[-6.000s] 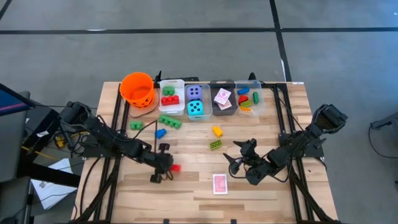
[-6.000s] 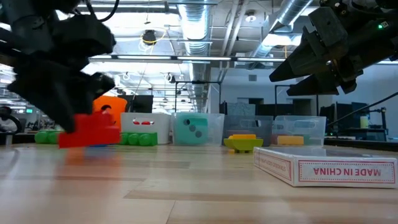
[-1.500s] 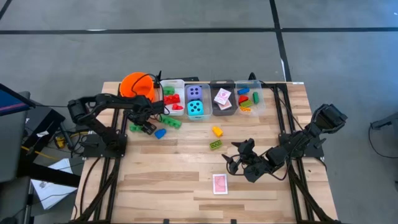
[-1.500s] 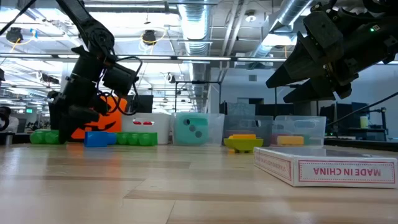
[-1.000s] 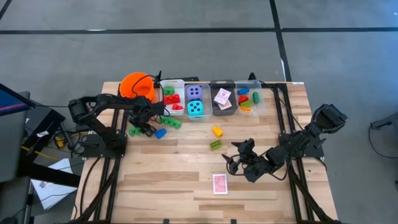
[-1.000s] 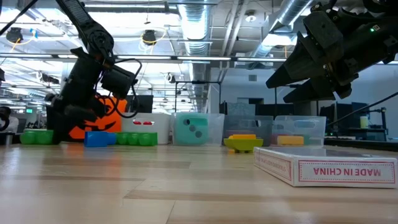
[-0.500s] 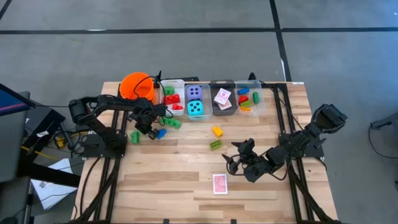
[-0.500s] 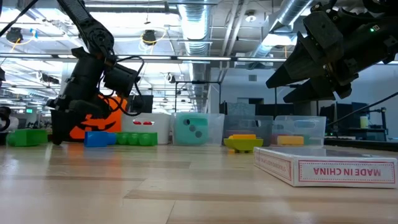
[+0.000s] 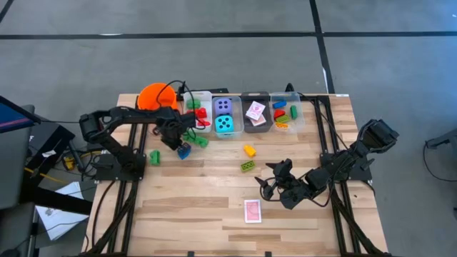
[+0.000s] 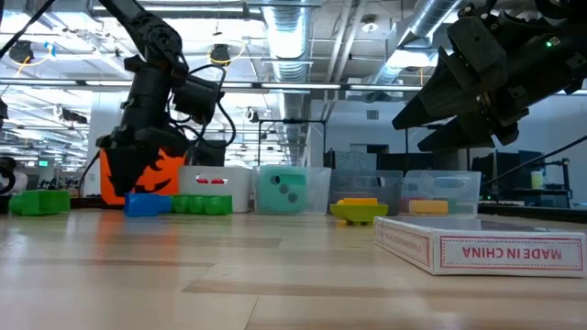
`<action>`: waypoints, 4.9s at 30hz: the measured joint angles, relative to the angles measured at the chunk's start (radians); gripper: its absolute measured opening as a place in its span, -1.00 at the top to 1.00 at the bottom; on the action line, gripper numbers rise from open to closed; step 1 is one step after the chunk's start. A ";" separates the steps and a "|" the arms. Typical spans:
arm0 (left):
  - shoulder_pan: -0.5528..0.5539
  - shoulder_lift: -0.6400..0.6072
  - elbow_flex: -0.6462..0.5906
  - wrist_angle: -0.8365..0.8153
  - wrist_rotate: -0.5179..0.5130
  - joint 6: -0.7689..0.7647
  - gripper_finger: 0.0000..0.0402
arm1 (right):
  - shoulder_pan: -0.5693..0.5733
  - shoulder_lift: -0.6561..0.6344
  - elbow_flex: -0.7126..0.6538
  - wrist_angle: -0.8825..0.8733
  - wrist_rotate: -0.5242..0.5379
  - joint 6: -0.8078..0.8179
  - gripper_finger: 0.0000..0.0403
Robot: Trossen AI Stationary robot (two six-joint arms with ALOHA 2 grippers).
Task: Pick & Place Toys
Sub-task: Put the big green game piece into the white bin
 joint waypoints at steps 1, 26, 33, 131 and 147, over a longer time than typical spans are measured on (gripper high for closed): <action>0.000 0.000 0.006 -0.019 -0.003 0.000 0.68 | 0.000 0.000 0.000 0.000 0.000 0.000 -0.86; 0.000 -0.001 -0.047 -0.308 0.000 -0.316 -0.46 | 0.000 0.000 0.000 0.000 -0.054 0.000 -0.86; 0.000 -0.001 -0.087 -0.240 0.022 -0.324 -0.45 | 0.014 0.000 0.000 0.001 -0.054 0.000 -0.86; -0.594 0.174 0.238 0.686 -0.069 0.928 -0.20 | -0.097 0.000 -0.001 0.001 0.001 -0.090 -0.86; -0.622 0.318 0.303 0.585 -0.062 1.099 -0.20 | -0.077 0.000 -0.001 -0.002 -0.005 -0.100 -0.86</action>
